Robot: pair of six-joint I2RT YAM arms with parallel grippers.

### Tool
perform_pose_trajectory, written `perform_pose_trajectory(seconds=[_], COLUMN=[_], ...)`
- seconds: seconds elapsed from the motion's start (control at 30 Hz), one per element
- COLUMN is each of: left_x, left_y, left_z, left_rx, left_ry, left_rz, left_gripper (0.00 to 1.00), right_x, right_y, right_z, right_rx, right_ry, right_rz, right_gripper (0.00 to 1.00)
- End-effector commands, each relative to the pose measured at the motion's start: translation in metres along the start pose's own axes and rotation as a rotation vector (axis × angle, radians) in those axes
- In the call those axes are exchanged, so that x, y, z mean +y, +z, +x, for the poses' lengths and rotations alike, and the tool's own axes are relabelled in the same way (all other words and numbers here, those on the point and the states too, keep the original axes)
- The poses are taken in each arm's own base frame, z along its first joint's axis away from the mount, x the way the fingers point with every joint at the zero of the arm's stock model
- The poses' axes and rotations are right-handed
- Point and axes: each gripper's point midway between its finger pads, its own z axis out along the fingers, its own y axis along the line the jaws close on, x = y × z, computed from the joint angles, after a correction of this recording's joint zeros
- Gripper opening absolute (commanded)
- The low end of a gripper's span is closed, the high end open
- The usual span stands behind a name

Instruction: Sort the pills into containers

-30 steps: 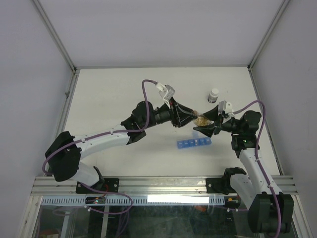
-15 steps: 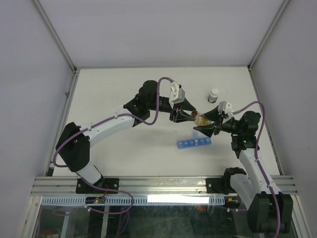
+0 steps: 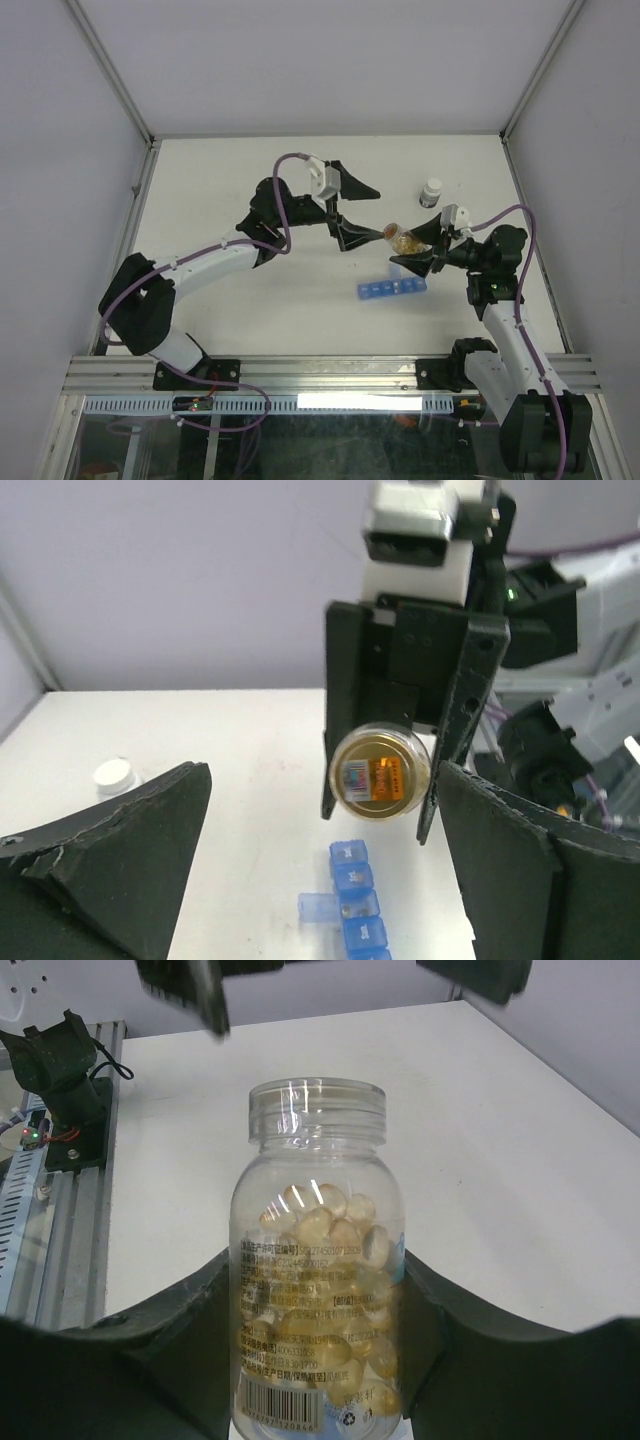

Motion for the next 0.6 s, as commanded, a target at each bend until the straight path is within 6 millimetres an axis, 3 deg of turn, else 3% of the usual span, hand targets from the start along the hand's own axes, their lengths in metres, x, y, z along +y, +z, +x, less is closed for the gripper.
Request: perform_pose_trajectory(seconds=[0.0,0.07,0.17,0.23,0.37,0.57], left_x=[0.000,-0.010,-0.017,-0.011,-0.009,-0.018], left_y=[-0.033,-0.047,-0.055,-0.058,-0.050,-0.026], left_z=[-0.095,-0.098,-0.082,-0.064,-0.028,-0.013], left_rx=[-0.297,-0.305,-0.286,-0.260,-0.096,0.004], left_ry=[-0.081,-0.209,-0.417,-0.529,-0.520,-0.567], left_rz=[-0.094,-0.094,-0.136,-0.276,-0.570,-0.584], left_gripper=[0.99,0.99,0.97,0.93,0.91,0.82], right_x=[0.002,0.002,0.001,0.001,0.000,0.000], right_y=[0.001,0.001,0.001,0.000,0.000,0.001], right_z=[-0.022,-0.022,-0.022,-0.021,-0.020,-0.019], right_rx=[-0.028,-0.029,-0.027,-0.026,-0.024,-0.022], right_ry=[-0.088,-0.089,-0.084,-0.082,-0.076,-0.071], right_rz=[-0.016,-0.015,-0.013,-0.014,-0.013,-0.014], right_gripper=[0.00,0.00,0.00,0.00,0.00,0.00])
